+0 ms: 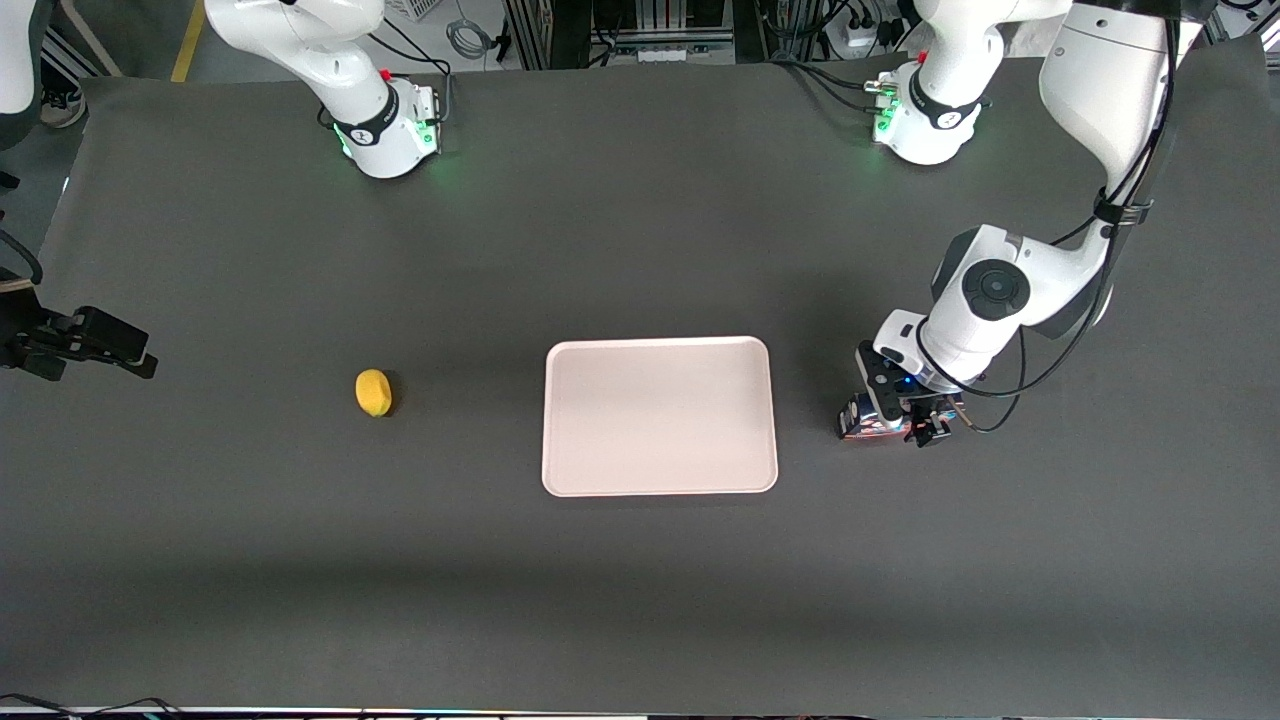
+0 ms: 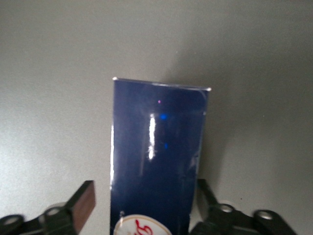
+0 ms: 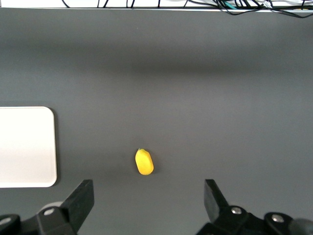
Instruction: Place cookie box on tray
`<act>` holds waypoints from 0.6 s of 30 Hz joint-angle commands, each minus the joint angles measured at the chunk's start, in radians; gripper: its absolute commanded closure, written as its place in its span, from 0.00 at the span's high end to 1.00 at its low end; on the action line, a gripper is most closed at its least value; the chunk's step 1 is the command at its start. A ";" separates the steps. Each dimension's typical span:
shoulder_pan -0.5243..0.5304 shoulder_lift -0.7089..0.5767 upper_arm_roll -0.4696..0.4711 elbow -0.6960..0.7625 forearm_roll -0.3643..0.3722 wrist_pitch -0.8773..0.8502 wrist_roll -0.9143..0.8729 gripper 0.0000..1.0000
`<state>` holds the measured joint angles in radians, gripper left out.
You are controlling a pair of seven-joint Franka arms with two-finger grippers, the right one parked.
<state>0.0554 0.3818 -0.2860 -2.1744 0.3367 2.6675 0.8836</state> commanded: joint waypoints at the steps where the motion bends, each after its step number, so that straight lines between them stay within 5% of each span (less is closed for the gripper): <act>1: -0.020 0.002 0.016 0.011 0.010 -0.001 -0.026 0.72; 10: -0.022 -0.006 0.014 0.028 0.010 -0.026 -0.035 0.52; 14: -0.022 -0.011 0.014 0.050 0.007 -0.076 -0.037 0.31; 18: -0.020 -0.015 0.013 0.067 0.007 -0.106 -0.037 0.27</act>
<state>0.0530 0.3812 -0.2849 -2.1389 0.3366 2.6173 0.8684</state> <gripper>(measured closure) 0.670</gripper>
